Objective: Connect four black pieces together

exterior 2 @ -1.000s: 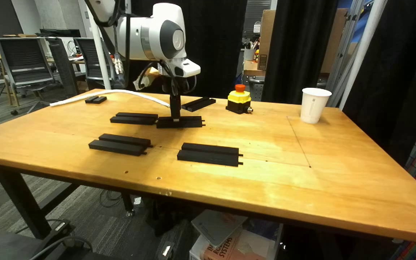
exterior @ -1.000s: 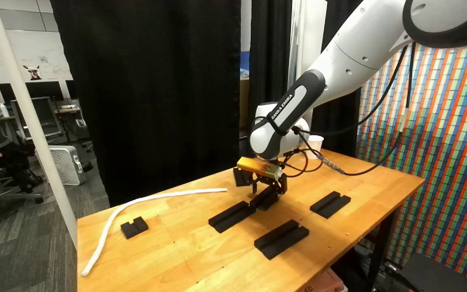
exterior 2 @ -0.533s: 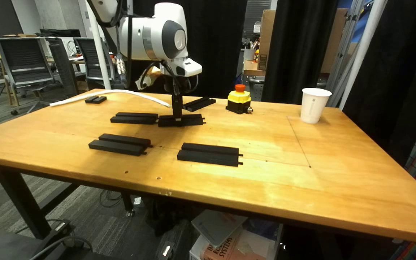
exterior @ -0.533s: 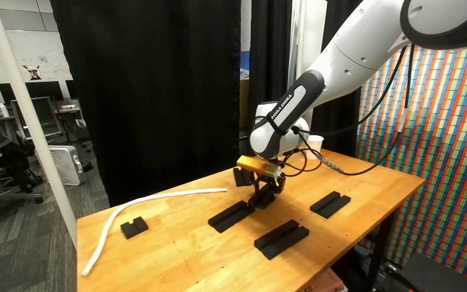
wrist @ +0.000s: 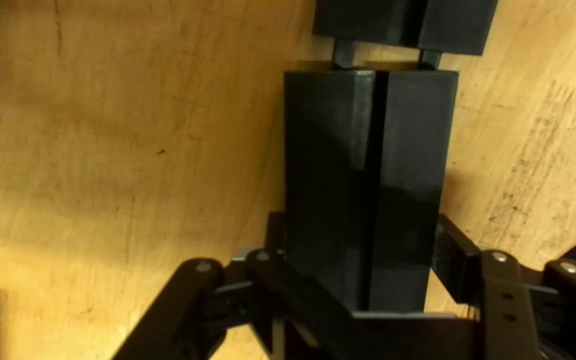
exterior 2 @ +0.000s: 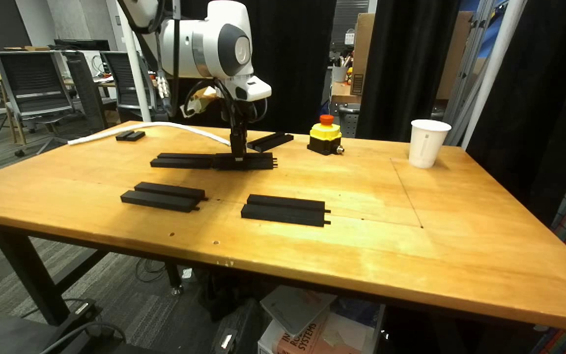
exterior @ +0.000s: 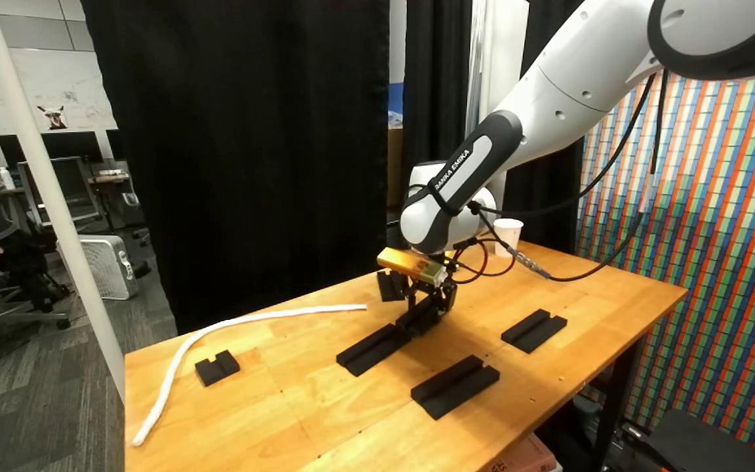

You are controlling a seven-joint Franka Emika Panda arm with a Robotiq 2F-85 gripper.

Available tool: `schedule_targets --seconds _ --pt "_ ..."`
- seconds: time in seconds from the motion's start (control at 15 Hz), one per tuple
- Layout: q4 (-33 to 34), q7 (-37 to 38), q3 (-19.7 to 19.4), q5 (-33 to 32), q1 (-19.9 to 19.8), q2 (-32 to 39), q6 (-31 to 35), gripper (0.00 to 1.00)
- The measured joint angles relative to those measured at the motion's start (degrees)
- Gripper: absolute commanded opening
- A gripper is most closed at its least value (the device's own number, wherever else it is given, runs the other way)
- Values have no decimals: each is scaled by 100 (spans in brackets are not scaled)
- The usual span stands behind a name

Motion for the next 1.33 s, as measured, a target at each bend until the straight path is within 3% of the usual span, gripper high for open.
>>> schedule_targets --seconds 0.67,1.33 --pt "325 462 159 20 203 7 -296 45" --pt "324 711 16 17 160 -9 -349 45"
